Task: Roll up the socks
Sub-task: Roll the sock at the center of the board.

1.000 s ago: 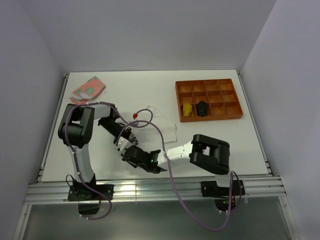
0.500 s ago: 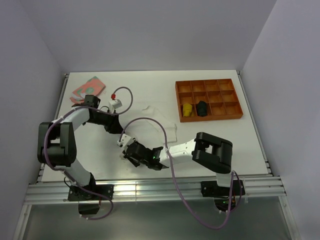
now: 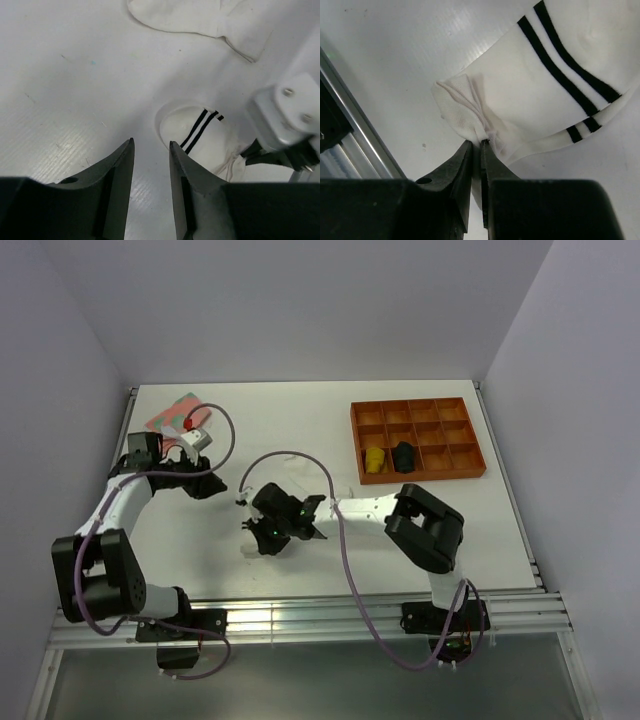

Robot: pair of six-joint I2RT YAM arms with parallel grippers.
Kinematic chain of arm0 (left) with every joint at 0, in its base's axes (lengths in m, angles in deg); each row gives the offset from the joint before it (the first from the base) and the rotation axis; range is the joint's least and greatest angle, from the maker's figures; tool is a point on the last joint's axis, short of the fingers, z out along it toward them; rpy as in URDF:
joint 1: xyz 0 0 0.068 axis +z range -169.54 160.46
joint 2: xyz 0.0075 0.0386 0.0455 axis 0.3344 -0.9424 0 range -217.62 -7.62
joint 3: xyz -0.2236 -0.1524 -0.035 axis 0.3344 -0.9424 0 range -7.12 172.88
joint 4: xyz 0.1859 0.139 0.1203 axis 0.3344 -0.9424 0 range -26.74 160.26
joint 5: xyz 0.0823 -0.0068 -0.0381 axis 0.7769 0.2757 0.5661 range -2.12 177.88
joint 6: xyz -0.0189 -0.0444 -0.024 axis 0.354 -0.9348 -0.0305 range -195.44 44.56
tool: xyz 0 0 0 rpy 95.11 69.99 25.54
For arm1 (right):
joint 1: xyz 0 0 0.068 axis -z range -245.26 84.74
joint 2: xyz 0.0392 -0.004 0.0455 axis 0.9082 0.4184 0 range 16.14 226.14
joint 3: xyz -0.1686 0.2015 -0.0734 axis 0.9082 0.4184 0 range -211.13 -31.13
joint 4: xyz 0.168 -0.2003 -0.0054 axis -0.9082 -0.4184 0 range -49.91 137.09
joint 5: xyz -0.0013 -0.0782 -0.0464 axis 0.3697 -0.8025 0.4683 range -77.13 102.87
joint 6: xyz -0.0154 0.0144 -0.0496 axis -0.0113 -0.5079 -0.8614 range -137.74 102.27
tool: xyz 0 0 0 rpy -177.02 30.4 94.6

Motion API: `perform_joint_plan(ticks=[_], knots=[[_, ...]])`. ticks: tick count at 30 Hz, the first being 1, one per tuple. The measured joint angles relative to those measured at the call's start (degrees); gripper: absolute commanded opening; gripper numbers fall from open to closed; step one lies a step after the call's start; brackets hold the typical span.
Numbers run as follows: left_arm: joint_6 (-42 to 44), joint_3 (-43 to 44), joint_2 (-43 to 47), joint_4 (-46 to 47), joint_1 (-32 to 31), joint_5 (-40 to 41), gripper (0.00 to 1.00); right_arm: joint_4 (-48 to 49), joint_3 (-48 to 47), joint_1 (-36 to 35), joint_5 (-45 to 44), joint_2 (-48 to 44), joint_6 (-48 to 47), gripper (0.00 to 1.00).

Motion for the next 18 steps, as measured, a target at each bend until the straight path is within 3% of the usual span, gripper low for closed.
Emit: perform_joint_plan(ticks=[8, 18], knots=[[9.9, -5.0, 8.8, -2.3, -1.2, 1.5, 0.46, -13.6, -13.2, 6.8, 12.6, 7.9, 1.0, 0.07], [18.9, -13.6, 12.6, -3.5, -15.6, 8.7, 0.58, -21.1, -21.0, 11.4, 22.8, 14.6, 3.1, 0.08]])
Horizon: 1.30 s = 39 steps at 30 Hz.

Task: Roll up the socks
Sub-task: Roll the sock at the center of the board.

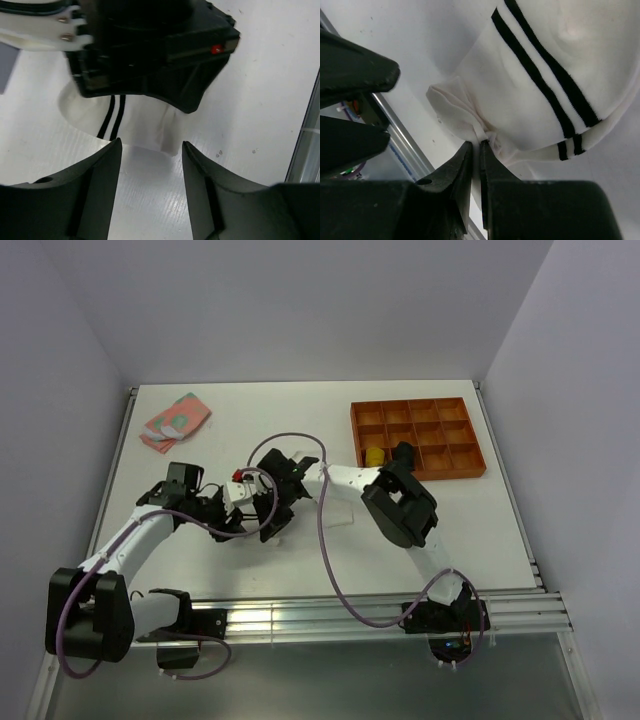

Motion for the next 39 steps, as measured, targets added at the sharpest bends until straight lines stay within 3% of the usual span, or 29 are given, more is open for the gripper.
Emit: perform_joint_plan(ticks=[9, 28, 34, 38, 39], knots=[[2.3, -2.8, 0.1, 2.7, -3.8, 1.5, 0.63, -0.3, -0.9, 1.3, 5.6, 2.5, 2.2, 0.08], [0.1, -6.1, -5.0, 10.9, -9.3, 3.8, 0.61, 2.7, -0.1, 2.8, 9.4, 3.5, 5.4, 0.08], [-0.6, -6.1, -8.2, 11.6, -9.4, 4.3, 0.55, 4.3, 1.0, 3.1, 10.5, 3.5, 6.2, 0.07], [-1.2, -6.1, -8.9, 12.0, -9.4, 4.2, 0.43, 5.4, 1.6, 3.3, 11.0, 3.5, 6.6, 0.07], [-1.4, -6.1, -9.0, 12.0, -9.4, 4.1, 0.35, 5.7, 1.9, 3.3, 11.1, 3.4, 6.8, 0.07]])
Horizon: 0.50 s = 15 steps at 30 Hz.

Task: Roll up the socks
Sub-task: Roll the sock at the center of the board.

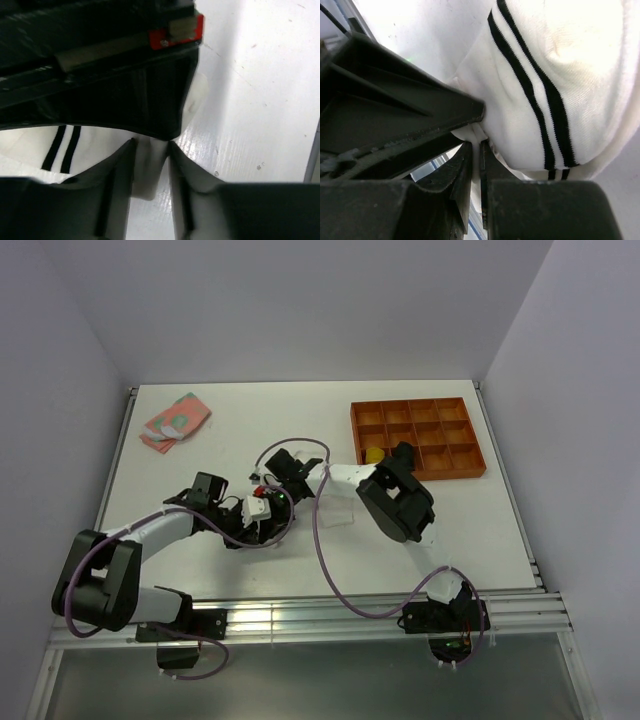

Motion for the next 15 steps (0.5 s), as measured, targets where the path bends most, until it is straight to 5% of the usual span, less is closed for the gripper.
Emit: perform_joint_plan(ticks=[9, 15], knots=[[-0.7, 2.8, -4.5, -2.8, -0.1, -2.5, 0.00, 5.1, 4.8, 0.3, -0.9, -2.3, 2.1, 0.13], [-0.7, 5.2, -7.1, -5.9, 0.0, -4.5, 0.00, 12.4, 12.6, 0.1, -5.4, -7.9, 4.7, 0.41]])
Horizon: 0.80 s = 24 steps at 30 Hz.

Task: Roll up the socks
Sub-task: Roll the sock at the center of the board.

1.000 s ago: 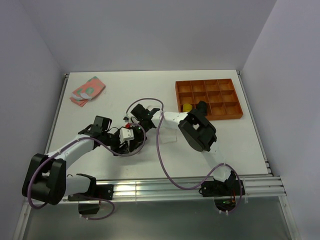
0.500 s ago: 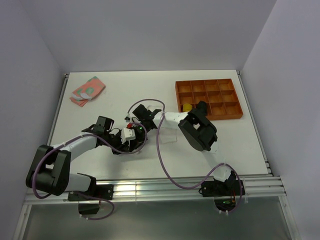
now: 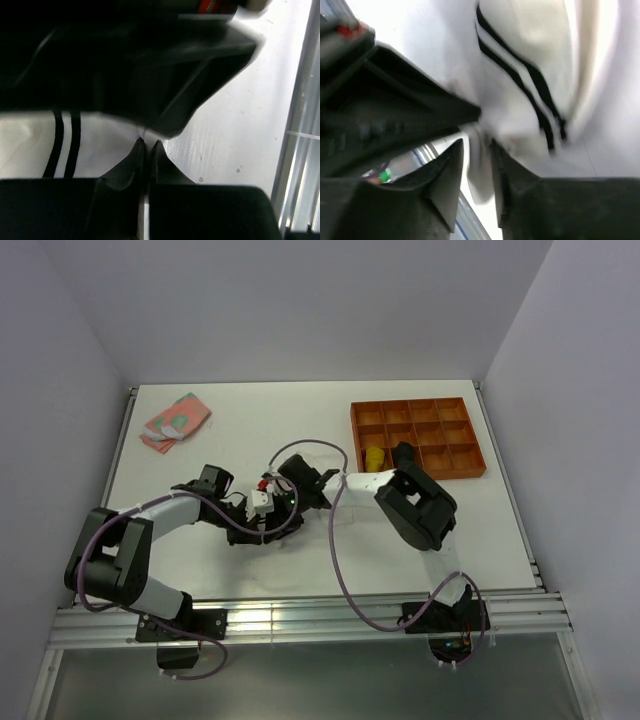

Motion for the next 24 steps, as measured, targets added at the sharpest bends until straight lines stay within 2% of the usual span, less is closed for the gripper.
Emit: perform_joint_plan(ticks=[4, 13, 19, 24], knots=[[0.6, 2.8, -2.7, -3.8, 0.5, -0.9, 0.00, 5.7, 9.8, -0.1, -6.4, -7.3, 1.5, 0.53], [5.9, 12.5, -12.5, -16.9, 3.0, -3.2, 0.00, 18.4, 28.0, -0.3, -20.8, -22.4, 4.9, 0.54], [9.3, 17.9, -17.3, -25.5, 3.1, -3.2, 0.00, 24.3, 33.2, -3.3, -31.4, -31.2, 3.6, 0.54], [10.9, 20.8, -21.4, -30.2, 3.2, -3.2, 0.00, 25.9, 32.6, -11.1, -40.9, -32.3, -0.9, 0.54]])
